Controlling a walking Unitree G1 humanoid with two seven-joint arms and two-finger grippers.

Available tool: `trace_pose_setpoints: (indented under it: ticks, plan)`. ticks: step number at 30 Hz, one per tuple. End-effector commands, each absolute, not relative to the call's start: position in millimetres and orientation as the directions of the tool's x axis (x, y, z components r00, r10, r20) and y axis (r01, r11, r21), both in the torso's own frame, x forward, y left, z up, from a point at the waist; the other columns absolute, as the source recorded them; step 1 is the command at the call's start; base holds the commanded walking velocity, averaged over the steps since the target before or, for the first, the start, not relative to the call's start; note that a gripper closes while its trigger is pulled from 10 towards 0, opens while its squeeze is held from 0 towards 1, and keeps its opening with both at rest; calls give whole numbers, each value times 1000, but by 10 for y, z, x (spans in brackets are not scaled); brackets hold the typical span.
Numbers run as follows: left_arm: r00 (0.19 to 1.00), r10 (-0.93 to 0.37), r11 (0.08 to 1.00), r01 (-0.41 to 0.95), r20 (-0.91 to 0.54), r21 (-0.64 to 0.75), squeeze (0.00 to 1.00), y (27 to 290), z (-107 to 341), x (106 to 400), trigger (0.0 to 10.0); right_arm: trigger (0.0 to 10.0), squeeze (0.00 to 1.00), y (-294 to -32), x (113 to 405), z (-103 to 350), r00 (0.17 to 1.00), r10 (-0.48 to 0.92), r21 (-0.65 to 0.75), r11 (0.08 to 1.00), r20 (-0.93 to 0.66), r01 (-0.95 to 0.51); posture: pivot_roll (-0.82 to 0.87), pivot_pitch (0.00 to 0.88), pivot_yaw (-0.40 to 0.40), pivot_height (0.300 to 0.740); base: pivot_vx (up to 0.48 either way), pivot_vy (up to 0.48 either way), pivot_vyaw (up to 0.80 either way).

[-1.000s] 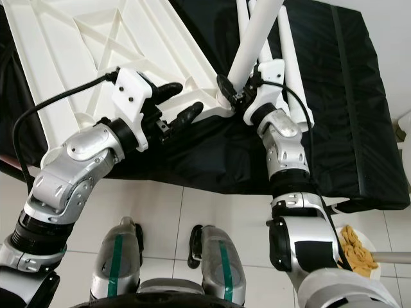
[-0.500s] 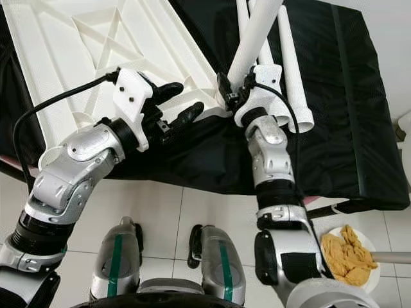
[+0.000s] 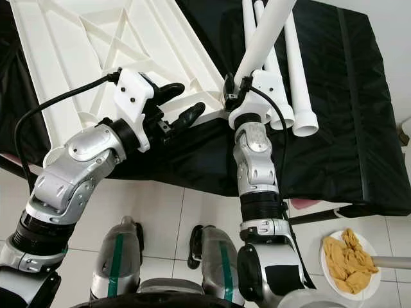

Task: Building children table

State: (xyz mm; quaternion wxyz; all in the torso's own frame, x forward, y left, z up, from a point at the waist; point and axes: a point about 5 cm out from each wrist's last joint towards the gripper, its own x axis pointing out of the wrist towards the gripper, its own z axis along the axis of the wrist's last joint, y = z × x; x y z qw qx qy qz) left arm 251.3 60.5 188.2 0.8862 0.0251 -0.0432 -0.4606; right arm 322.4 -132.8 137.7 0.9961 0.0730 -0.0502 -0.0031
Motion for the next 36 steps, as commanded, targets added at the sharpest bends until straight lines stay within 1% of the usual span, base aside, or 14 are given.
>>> trace_pose_setpoints:
  ticks: [1,5,6,11,15,20,21,22,23,24,25,29,30,36]
  plan:
    - [555,-831,557,827,46,81,0,562,1865,2494,10000,10000,0,-1401,3175,1242,997,-65,185,981,30,59,99,60,-104,740,0,0,0]
    - [554,-831,556,827,47,79,0,559,1863,2490,10000,10000,0,-1371,3168,1257,999,-30,212,977,37,21,98,58,-105,740,0,0,0]
    - [553,-832,555,828,48,78,0,556,1861,2485,10000,10000,1000,-1340,3165,1263,999,9,228,973,42,-18,98,59,-107,740,0,0,0]
    - [552,-832,554,829,47,76,0,552,1856,2482,10000,10000,1000,-1343,3181,1304,996,63,218,973,68,-76,103,54,-110,740,0,0,0]
    - [552,-832,554,829,47,76,0,551,1856,2482,10000,10000,1000,-1353,3186,1313,995,73,213,973,68,-86,103,54,-110,740,0,0,0]
    - [552,-832,554,829,48,78,0,552,1856,2481,10000,10000,1000,-1477,3228,1320,987,143,172,973,68,-153,106,47,-110,740,0,0,0]
    - [552,-833,554,829,48,79,0,552,1856,2479,10000,10000,941,-1518,3243,1327,981,181,154,970,68,-189,106,47,-110,740,0,0,0]
    - [551,-833,553,830,47,79,0,552,1854,2479,10000,10000,0,-1555,3256,1346,973,218,130,965,74,-227,105,44,-109,740,0,0,0]
    - [550,-834,552,830,46,79,0,552,1853,2480,10000,10000,0,-1575,3267,1367,960,269,119,953,79,-277,105,41,-109,740,0,0,0]
    - [550,-834,552,830,46,79,0,552,1853,2480,10000,10000,0,-1575,3267,1367,960,269,119,953,79,-277,105,41,-109,740,0,0,0]
    - [548,-835,550,831,47,80,0,553,1853,2484,10000,10000,0,-1597,3285,1412,930,357,93,927,89,-365,103,38,-108,740,0,0,0]
    - [547,-836,549,832,46,81,0,547,1852,2488,10000,10000,0,-1603,3300,1446,902,421,45,903,96,-427,102,34,-107,740,0,0,0]
    - [544,-838,546,833,47,83,0,540,1854,2490,10000,10000,0,-1613,3321,1477,872,480,18,875,98,-483,101,31,-105,740,0,0,0]
    - [542,-839,544,834,47,86,0,540,1856,2497,10000,10000,0,-1652,3368,1520,819,566,-16,823,88,-567,105,23,-104,740,0,0,0]
